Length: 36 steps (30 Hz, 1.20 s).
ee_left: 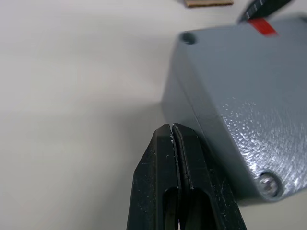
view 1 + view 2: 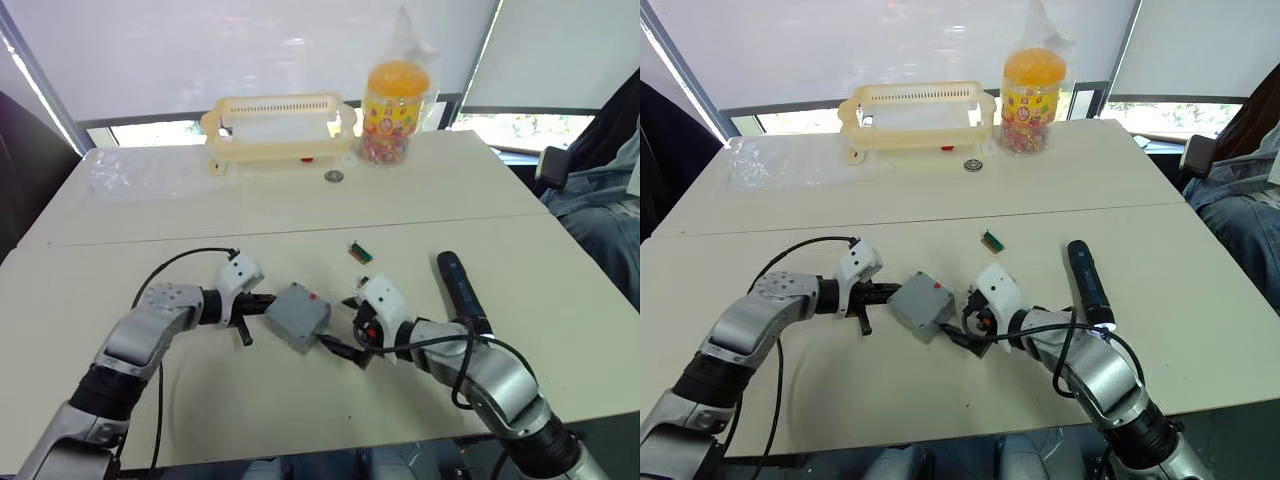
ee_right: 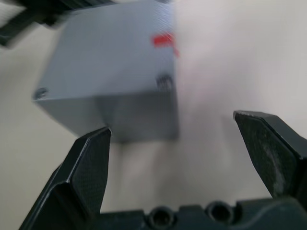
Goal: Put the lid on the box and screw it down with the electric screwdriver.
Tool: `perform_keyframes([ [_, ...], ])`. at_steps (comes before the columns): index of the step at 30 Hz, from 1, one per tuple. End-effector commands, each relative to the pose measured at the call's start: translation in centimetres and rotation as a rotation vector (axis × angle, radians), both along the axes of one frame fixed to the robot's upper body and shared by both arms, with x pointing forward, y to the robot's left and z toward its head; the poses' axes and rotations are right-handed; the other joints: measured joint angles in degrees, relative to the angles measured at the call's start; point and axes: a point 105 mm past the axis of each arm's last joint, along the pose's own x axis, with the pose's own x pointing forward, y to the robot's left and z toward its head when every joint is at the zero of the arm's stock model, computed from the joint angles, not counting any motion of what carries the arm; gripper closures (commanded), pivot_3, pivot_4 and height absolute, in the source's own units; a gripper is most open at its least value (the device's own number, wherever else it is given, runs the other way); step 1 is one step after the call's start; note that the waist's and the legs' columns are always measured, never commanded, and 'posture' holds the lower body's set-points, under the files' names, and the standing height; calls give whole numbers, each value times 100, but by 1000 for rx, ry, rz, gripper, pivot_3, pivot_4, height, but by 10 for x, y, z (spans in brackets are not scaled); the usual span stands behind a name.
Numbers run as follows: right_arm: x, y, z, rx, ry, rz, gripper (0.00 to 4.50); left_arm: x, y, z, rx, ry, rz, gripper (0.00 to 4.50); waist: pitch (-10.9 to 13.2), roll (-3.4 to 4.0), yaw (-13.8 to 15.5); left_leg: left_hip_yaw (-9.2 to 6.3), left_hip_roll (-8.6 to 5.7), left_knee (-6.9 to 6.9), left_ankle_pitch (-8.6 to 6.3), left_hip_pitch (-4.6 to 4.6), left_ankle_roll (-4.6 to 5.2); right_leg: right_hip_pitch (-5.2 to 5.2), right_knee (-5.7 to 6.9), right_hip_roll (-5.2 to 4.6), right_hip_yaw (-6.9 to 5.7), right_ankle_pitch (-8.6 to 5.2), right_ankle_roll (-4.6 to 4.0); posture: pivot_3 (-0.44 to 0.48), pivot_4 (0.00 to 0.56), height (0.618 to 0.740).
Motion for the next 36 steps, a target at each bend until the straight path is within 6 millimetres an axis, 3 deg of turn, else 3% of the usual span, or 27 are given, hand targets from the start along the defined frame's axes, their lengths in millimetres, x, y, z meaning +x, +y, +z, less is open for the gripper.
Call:
perform_keyframes([
  [1, -17, 15, 18, 57, -18, 77, 57, 0, -14, 3, -15, -24, -71, 4500, 0, 0, 5, 0, 0, 0, 0, 0, 0, 0, 1, 0, 0, 0, 0, 0, 150, 740],
  [7, -22, -4, 26, 60, 13, 54, 57, 7, 4, 3, 8, -51, -15, 4500, 0, -1, 7, -1, -2, 2, 0, 0, 0, 2, 1, -1, 0, 0, 0, 0, 150, 740],
  [13, -25, -28, 61, 193, 53, 116, 57, -1, 33, 17, -1, -59, 77, 4500, 0, 0, -3, 0, 6, 1, -2, 4, 3, 1, 4, 3, 0, 0, 0, 0, 150, 740],
  [18, 24, -43, 83, 250, -78, -36, 57, -37, 26, 21, -36, 25, 41, 4500, 0, -1, -13, 2, 5, 1, -2, 6, 3, 4, 4, 0, 1, 0, 0, 0, 150, 740],
  [21, 52, -48, 74, 171, -166, -105, 57, -56, 23, 15, -43, 73, 54, 4500, 0, 0, -17, 4, 4, 0, -2, 7, 3, 4, 4, -1, 2, 0, 0, 0, 150, 740],
  [25, 68, -43, 59, 97, -218, -101, 57, -66, 19, 6, -53, 99, 90, 4500, 0, 0, 7, 2, 3, 0, -1, 5, 1, 3, 8, 0, 1, 1, -1, 0, 150, 740],
  [30, 68, -31, 43, 27, -240, -13, 57, -70, 11, -4, -59, 111, 116, 4500, 0, 0, -3, 4, 3, 1, 0, 7, 0, 2, 8, 0, 5, 1, -2, 0, 150, 740],
  [36, 57, -21, 25, -10, -210, 69, 57, -54, 9, -8, -53, 61, 152, 4500, 0, 0, 8, 3, 2, 1, 0, 7, 0, 3, 8, 0, 4, 2, -3, 0, 150, 740],
])
